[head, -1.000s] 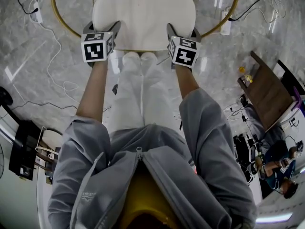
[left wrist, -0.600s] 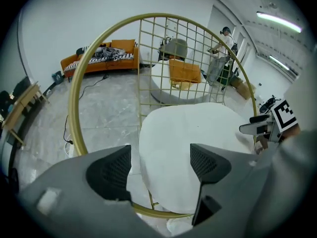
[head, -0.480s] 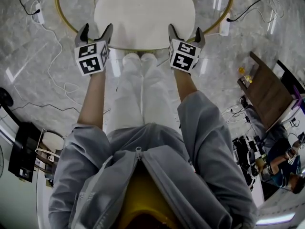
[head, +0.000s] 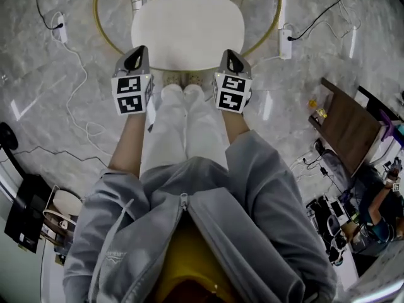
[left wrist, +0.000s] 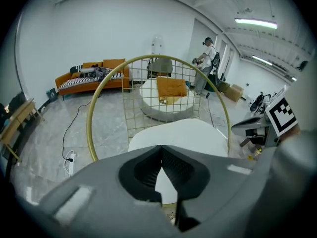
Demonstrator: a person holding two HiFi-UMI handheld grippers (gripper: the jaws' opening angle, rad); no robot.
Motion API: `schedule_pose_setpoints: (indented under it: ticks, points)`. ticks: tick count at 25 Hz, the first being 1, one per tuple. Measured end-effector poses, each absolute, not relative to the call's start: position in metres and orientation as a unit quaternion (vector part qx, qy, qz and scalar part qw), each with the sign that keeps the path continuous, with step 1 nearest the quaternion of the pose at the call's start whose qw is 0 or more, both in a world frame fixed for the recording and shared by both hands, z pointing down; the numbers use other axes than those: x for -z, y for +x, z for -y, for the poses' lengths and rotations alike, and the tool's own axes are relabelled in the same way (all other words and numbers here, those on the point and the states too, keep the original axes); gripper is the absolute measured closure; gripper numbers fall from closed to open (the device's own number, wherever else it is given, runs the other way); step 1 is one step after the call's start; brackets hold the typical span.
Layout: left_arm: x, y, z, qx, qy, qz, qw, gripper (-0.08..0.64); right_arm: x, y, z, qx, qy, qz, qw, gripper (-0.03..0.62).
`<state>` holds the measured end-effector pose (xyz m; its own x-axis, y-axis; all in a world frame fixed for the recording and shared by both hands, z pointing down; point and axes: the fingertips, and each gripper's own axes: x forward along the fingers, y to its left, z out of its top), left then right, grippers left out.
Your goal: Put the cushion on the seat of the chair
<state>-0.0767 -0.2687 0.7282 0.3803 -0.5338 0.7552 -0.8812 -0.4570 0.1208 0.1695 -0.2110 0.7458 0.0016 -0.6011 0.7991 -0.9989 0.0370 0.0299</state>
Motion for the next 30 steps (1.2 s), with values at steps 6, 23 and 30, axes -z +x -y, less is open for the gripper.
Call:
schedule_pose_setpoints:
  ticks: [6, 23, 30]
  points:
    - [-0.672, -0.065, 0.237, -0.318, 0.804, 0.431, 0.256, 0.551, -0.688, 0.160, 0.185, -0.296, 0.624, 0.649, 0.319, 0.594]
    - [-0.501, -0.051, 0.202, -0.261, 0.862, 0.409, 0.146, 0.552, -0.498, 0.158, 0.173, -0.191, 0.655, 0.693, 0.232, 0.594]
    - [-0.403, -0.048, 0.219, -0.183, 0.880, 0.434, 0.055, 0.552, -0.400, 0.151, 0.191, -0.096, 0.664, 0.722, 0.168, 0.592]
